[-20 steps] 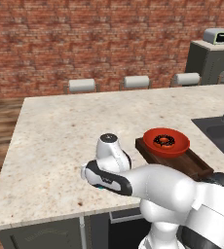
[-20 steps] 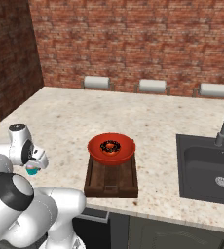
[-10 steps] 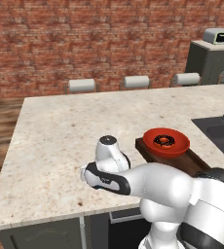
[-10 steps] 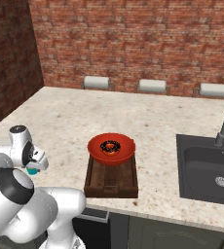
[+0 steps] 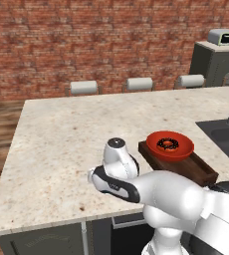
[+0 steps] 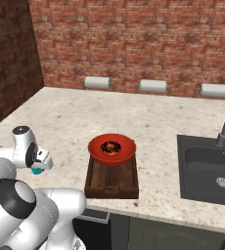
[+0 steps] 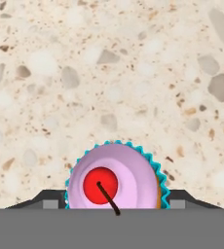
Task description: Place the bowl with donut and the cupcake onto the tray.
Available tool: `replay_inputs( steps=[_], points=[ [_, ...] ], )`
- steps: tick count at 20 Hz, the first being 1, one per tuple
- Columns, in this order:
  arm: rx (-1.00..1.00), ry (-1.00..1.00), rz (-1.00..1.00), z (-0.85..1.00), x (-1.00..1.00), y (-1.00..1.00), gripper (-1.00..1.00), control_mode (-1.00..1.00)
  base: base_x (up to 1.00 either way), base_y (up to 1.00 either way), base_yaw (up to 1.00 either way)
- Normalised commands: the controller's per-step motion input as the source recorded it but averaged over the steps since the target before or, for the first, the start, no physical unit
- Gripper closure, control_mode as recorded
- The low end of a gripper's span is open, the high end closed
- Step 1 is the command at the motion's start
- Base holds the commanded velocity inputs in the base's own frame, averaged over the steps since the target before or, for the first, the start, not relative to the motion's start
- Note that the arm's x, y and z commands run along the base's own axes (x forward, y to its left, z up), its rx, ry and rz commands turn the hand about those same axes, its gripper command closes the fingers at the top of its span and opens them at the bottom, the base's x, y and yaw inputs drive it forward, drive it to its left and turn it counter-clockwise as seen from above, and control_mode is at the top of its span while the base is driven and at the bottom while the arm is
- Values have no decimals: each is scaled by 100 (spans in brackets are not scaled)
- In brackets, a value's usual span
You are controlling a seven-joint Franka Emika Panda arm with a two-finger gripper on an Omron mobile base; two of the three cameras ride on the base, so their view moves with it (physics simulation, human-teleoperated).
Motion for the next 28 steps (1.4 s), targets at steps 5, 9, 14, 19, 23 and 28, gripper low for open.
replay_inputs(
  steps=[5,9,14,19,23,28],
  points=[
    [0,-4,0,9,-11,-43,100,-100,0,0,0],
    [0,-3,0,22,-19,-38,100,-100,0,0,0],
    [0,0,0,31,-16,-27,100,-100,0,0,0],
    [0,-1,0,40,-15,-27,100,-100,0,0,0],
    [0,-1,-4,33,-9,-39,100,-100,0,0,0],
    [0,-2,-2,25,-6,-41,100,-100,0,0,0]
  ],
)
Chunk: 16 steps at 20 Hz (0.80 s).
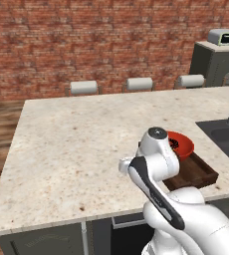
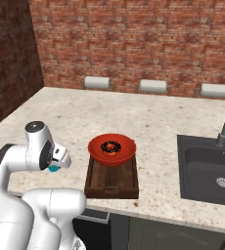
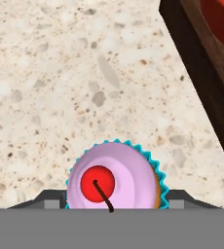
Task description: Place the bowl with donut and the cupcake onto the tray.
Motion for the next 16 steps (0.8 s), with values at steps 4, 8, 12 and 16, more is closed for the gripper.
replay_inputs(
  steps=[4,8,12,16],
  points=[
    [0,-10,-2,12,-13,-43,100,-100,0,0,0],
    [0,-3,-1,8,-9,-48,100,-100,0,0,0],
    [2,-2,-2,11,-5,-58,100,-100,0,0,0],
    [6,0,-3,18,-5,-65,100,-100,0,0,0]
  ],
)
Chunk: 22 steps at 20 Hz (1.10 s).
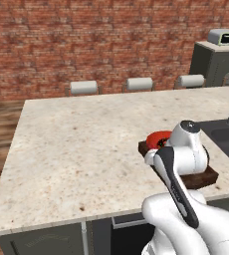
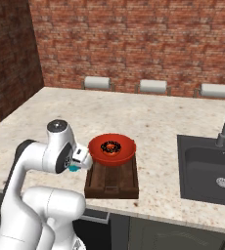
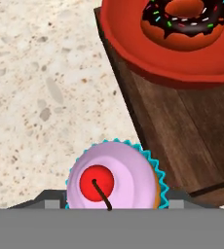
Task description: Place the bowl with donut and the cupcake onto the tray.
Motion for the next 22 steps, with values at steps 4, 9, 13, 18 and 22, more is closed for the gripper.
replay_inputs(
  steps=[4,9,13,18,22],
  points=[
    [4,0,-4,0,-5,-62,100,-100,0,0,0],
    [1,0,-2,-5,-3,-56,100,-100,0,0,0],
    [0,0,-2,-9,0,-46,100,-100,0,0,0],
    [0,0,-1,-6,0,-33,100,-100,0,0,0],
    [0,0,0,-3,0,-25,100,-100,0,0,0]
  ],
)
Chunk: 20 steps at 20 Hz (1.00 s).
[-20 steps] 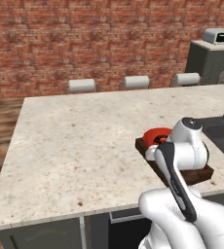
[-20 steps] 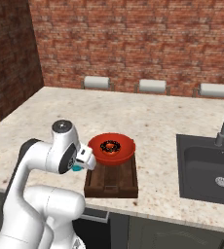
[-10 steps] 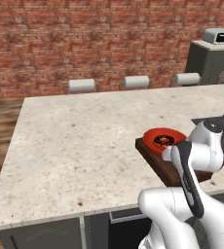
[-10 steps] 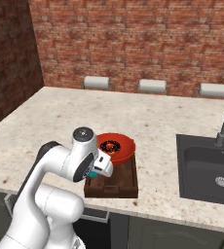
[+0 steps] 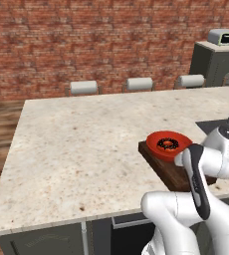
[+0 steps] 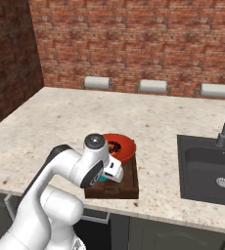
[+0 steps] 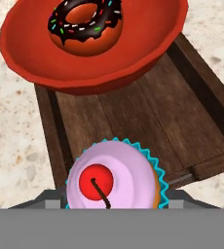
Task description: Place the bowl with donut and the cupcake onto the tray.
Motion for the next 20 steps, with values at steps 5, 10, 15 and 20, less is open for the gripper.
replay_inputs(
  steps=[5,10,15,20],
  points=[
    [0,0,0,-6,7,-17,100,-100,0,0,0],
    [0,0,0,-9,18,-7,100,-100,0,0,0],
    [0,0,0,-16,22,-1,100,-100,0,0,0],
    [0,1,0,-21,6,-2,100,-100,0,0,0]
  ],
)
